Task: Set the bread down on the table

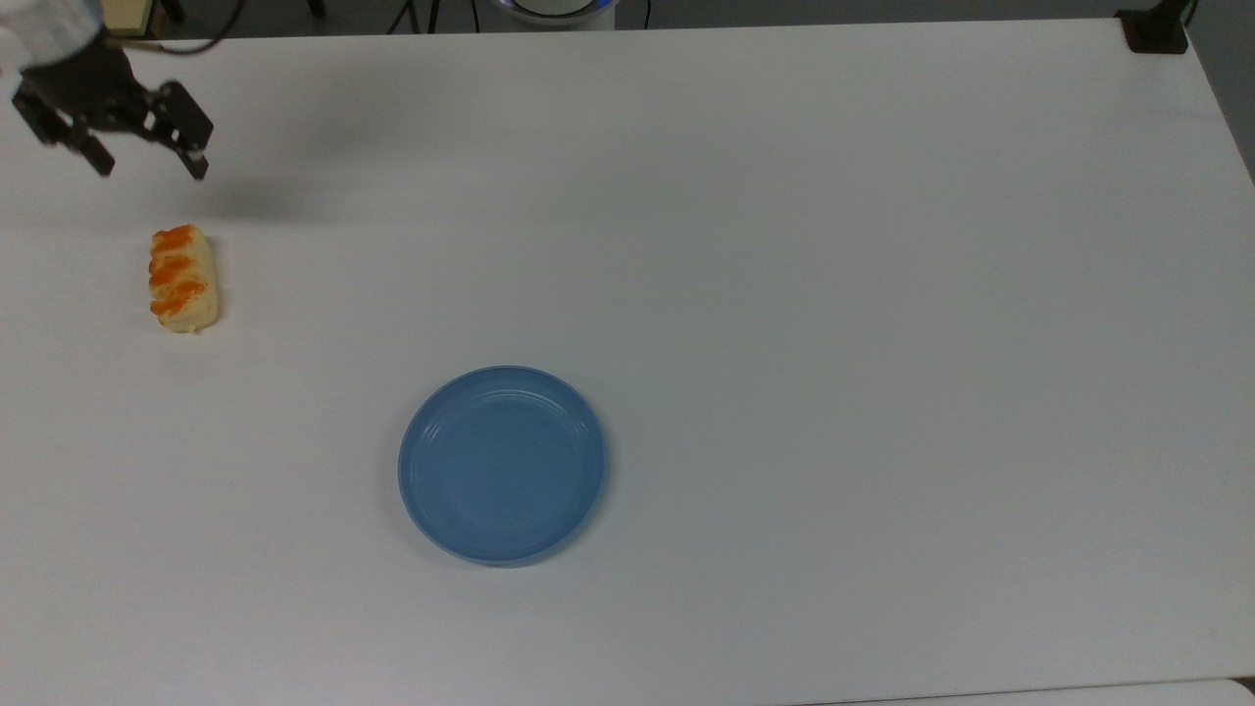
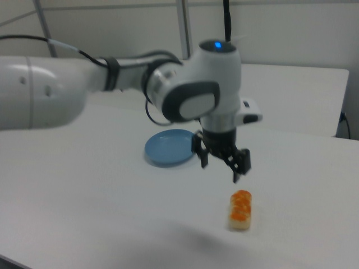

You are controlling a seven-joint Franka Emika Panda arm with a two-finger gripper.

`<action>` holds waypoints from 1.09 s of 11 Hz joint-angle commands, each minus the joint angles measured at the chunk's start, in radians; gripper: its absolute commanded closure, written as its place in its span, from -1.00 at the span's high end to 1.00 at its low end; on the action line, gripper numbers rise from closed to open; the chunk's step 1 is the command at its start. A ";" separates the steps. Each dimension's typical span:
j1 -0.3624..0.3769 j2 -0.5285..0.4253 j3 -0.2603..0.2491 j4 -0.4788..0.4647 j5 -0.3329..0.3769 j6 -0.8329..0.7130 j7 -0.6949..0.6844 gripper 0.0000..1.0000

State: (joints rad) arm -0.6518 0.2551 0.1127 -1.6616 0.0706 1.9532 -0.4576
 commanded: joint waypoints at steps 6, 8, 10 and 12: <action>0.156 -0.269 -0.010 0.046 0.051 -0.181 0.636 1.00; 0.283 -0.319 -0.107 0.046 0.048 -0.250 0.619 1.00; 0.455 -0.350 -0.223 0.045 0.046 -0.289 0.607 1.00; 0.556 -0.346 -0.243 0.039 -0.004 -0.298 0.530 1.00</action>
State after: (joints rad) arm -0.2193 -0.0792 -0.0811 -1.6017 0.1154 1.6735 0.1395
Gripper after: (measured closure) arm 0.000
